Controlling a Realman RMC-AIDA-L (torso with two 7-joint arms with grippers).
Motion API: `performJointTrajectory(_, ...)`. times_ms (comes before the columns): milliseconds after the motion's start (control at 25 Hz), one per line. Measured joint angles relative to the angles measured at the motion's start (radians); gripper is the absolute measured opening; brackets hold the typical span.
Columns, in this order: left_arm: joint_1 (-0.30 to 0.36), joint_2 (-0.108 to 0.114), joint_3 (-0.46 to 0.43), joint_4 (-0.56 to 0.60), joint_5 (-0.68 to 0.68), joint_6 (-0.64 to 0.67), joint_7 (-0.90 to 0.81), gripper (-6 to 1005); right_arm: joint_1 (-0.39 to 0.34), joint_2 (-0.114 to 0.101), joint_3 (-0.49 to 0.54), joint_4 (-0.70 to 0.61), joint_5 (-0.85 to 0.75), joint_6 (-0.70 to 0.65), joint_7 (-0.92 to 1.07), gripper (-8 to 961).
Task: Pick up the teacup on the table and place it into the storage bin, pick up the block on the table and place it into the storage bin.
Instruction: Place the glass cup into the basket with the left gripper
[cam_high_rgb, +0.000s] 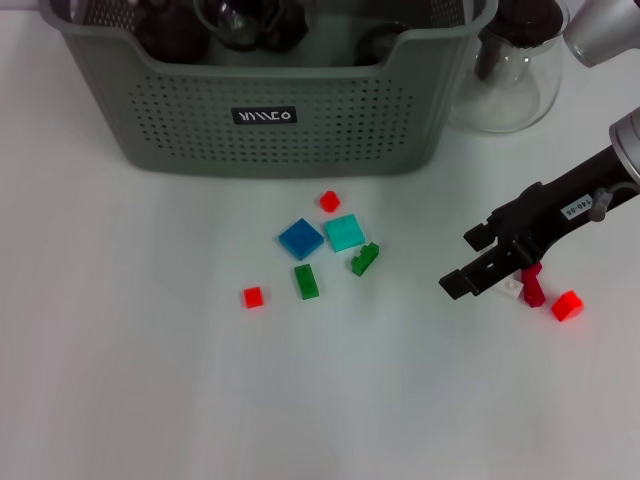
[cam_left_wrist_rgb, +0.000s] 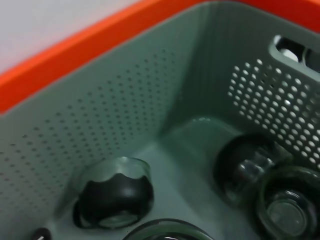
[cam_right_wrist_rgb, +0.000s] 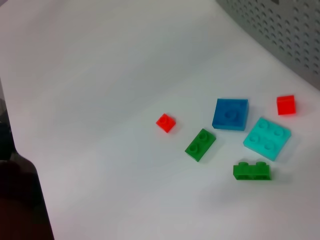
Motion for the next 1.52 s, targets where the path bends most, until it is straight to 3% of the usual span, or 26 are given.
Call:
performJointTrajectory(840,0.005,-0.019,0.057,-0.002,0.009,-0.021,-0.003,48,0.002,0.000,0.000,0.009,0.001,0.008,-0.003,946)
performJointTrajectory(1160,0.007,-0.038,0.065,-0.015,0.054,-0.071,-0.013,49,0.001,0.000,0.000,0.010,0.000,0.009,-0.004,946)
performJointTrajectory(1520,0.001,-0.033,0.068,-0.076,0.056,-0.154,-0.014,50,0.001,0.001,0.000,0.012,0.000,0.009,-0.005,946)
